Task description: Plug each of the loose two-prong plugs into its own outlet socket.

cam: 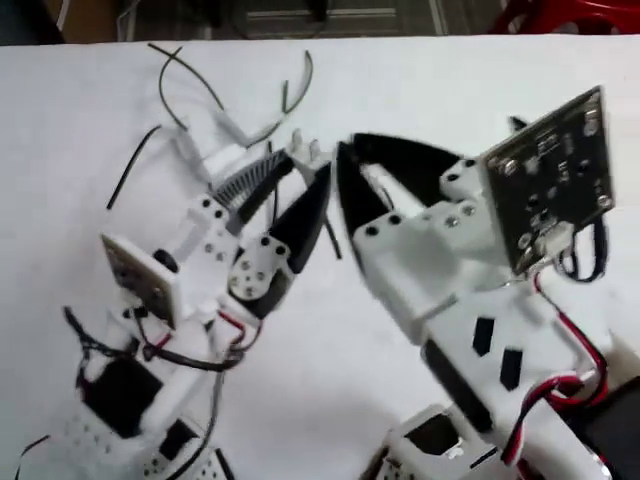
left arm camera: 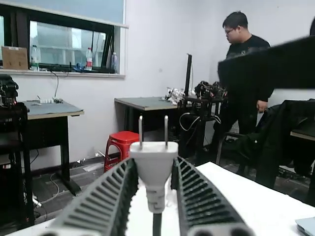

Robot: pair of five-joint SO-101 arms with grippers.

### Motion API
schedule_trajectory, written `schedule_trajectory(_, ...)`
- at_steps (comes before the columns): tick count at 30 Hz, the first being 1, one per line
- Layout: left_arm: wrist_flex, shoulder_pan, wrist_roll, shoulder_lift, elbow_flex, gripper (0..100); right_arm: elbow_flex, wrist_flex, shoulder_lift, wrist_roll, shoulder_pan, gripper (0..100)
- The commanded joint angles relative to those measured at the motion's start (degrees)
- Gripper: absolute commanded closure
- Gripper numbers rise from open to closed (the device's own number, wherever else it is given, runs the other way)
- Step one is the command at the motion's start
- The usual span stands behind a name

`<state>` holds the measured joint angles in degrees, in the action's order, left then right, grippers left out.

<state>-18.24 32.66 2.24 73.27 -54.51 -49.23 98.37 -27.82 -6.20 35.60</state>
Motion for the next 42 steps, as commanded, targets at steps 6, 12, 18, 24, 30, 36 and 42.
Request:
schedule_trajectory(6,13.5,-5.7,-0.3,0.7,-5.3,98,-2.5,-1.5,-0.7,-0.6,18.4,97.9)
schedule_trajectory(12,13.7,-5.8,-0.3,0.7,-5.1,98,1.4,-1.6,3.2,-2.4,20.2,97.9)
schedule_trajectory(18,13.6,-5.5,-0.3,6.3,-4.6,98,1.4,-4.8,8.5,-13.8,10.1,97.9)
schedule_trajectory(24,7.1,-3.9,-0.3,20.1,-4.7,98,1.6,-13.2,12.3,-18.4,-1.1,97.9)
schedule_trajectory(30,4.0,-3.8,-0.3,23.9,-4.7,98,1.5,-15.8,12.9,-18.5,-4.2,97.9)
schedule_trajectory(36,4.4,-3.8,-0.3,23.8,-7.2,98,1.4,-16.0,8.6,-18.5,-2.7,97.9)
schedule_trajectory(42,8.4,-3.4,-0.3,23.8,-11.8,98,1.4,-17.1,1.9,-18.5,8.2,97.9)
